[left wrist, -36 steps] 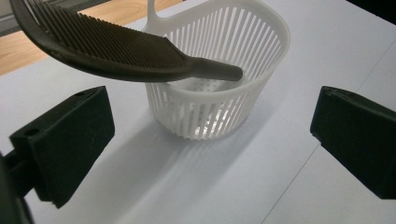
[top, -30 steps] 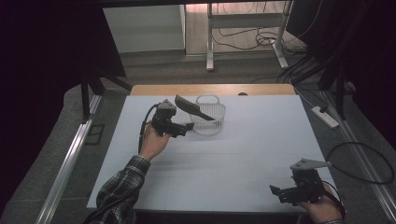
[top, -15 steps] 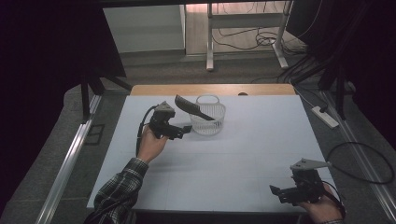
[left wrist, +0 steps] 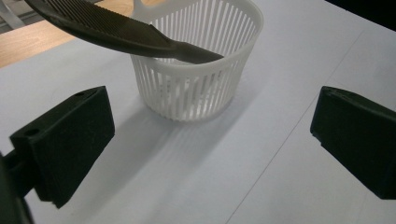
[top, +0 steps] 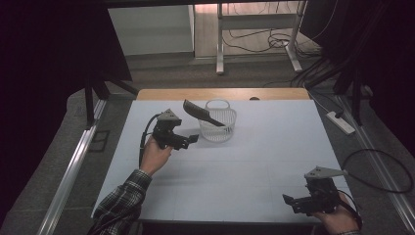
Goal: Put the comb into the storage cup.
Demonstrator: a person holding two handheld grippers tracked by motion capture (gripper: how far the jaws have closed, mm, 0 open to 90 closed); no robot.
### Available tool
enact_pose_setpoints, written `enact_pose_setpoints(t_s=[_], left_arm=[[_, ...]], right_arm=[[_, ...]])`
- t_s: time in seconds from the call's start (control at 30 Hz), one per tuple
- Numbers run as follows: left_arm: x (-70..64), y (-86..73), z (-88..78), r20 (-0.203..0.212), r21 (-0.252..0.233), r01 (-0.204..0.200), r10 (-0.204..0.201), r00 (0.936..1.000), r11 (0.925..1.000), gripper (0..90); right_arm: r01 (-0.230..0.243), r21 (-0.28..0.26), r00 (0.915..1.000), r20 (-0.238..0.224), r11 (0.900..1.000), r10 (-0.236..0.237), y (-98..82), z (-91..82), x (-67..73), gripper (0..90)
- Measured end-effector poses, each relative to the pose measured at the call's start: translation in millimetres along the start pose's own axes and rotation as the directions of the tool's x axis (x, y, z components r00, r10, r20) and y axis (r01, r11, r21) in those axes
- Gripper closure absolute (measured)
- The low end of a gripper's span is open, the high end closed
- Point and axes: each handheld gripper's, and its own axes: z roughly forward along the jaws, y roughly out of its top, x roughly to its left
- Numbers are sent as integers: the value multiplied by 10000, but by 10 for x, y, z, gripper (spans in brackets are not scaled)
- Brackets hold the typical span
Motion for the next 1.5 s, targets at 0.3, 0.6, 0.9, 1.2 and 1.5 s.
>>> enact_pose_setpoints(t_s=[0.3, 0.6, 0.9, 1.2, 1.5], left_arm=[[-37, -51, -38, 105, 71, 36, -36, 9999, 10000, 0], [-53, -100, -73, 140, 195, 162, -165, 9998, 9997, 0], [-66, -146, -122, -2, 289, 126, -126, 9999, 9995, 0], [-76, -206, -229, -80, 163, 205, -203, 9998, 9997, 0], [-87, -259, -311, -198, 102, 196, -194, 9996, 9998, 0]], right_arm=[[35, 25, 10000, 12, 10000, -35, 0, 1, 6, 0], [99, -17, 10000, 2, 9999, -99, -2, -5, 9, 0], [143, -57, 9999, 2, 9999, -143, -3, -11, 13, 0], [144, -93, 9999, 12, 9999, -144, -5, -12, 17, 0], [181, -105, 9998, 8, 9998, -181, -4, -16, 22, 0]])
